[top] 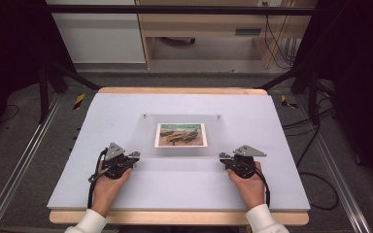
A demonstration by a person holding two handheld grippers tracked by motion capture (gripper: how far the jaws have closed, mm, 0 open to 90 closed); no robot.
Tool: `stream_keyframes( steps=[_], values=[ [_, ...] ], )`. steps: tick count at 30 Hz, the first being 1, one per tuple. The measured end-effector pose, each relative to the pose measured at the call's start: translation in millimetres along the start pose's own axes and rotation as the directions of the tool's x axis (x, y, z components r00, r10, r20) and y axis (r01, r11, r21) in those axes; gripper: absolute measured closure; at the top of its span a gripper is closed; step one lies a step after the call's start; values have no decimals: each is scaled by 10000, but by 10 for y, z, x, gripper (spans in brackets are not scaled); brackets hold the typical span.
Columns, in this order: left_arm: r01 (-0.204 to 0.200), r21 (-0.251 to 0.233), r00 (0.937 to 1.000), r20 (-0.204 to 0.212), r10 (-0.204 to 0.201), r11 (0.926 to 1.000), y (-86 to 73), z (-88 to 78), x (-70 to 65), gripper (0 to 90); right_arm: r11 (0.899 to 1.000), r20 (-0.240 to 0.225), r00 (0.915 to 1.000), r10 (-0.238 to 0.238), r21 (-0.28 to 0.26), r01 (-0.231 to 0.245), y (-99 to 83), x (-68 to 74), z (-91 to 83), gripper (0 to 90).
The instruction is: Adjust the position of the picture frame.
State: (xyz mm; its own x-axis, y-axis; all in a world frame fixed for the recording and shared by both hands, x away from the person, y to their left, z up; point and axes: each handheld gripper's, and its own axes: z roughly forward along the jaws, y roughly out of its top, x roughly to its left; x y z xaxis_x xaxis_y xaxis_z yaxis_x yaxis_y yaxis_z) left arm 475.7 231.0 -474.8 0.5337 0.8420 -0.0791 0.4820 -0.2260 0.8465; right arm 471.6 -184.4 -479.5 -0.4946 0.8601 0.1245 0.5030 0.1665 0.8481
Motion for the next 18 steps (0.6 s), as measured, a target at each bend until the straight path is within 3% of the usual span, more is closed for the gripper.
stream_keyframes(
  steps=[18],
  values=[
    [9, 42, 10000, 43, -9, 10000, -2, -1, -28, 833, 9998, -91, 9998, 197, 6, -197, -23, -15, -35, 843]
  ],
)
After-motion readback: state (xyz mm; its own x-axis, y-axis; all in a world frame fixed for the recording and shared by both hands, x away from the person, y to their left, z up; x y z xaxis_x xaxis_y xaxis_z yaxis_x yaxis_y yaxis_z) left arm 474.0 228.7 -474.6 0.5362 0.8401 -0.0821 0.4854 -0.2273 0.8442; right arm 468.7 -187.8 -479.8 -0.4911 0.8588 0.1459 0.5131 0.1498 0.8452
